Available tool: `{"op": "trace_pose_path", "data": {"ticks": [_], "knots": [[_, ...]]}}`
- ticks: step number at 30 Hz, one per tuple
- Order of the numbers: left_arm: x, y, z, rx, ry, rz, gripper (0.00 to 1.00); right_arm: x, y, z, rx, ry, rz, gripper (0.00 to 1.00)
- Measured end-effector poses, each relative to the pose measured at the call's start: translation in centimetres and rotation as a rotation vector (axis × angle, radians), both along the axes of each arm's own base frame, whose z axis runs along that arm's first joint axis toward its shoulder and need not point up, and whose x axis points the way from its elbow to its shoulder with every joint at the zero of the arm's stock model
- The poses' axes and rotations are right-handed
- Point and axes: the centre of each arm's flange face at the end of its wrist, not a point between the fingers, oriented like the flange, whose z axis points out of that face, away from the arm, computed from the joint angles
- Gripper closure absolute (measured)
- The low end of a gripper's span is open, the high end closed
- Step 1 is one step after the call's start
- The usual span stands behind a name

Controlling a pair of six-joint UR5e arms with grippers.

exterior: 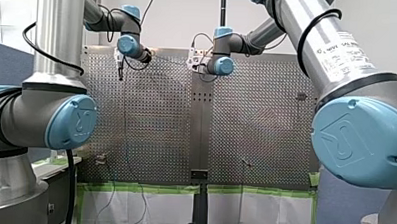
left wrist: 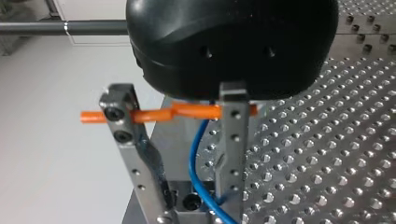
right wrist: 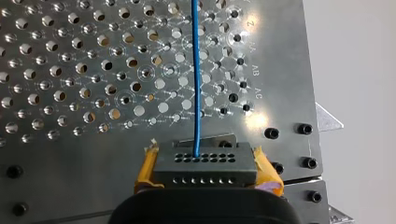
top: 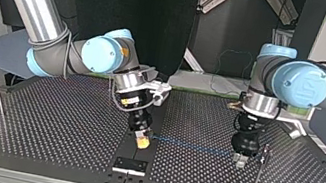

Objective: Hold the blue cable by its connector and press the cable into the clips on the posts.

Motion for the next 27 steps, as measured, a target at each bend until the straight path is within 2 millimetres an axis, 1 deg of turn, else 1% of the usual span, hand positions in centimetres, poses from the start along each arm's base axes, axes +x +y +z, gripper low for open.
{"op": "trace_pose_path", "data": {"ticks": [1, 17, 22, 27], "knots": [[0.0, 0.0, 0.0, 0.004, 0.001, 0.001, 1.0, 0.0, 0.0, 0.0, 0.0, 0.0, 0.0, 1.0], [-0.2, -0.5, -0.1, 0.033, 0.002, 0.003, 1.0, -0.1, 0.0, -0.4, 0.005, 0.004, -0.001, 1.0], [-0.3, -0.6, -0.3, 0.032, 0.007, 0.015, 1.0, -0.4, 0.1, -1.7, 0.024, 0.019, -0.005, 1.0], [-0.7, -1.4, -0.5, 0.032, 0.01, 0.002, 1.0, -0.8, 0.3, -3.6, 0.052, 0.041, -0.01, 1.0]]}}
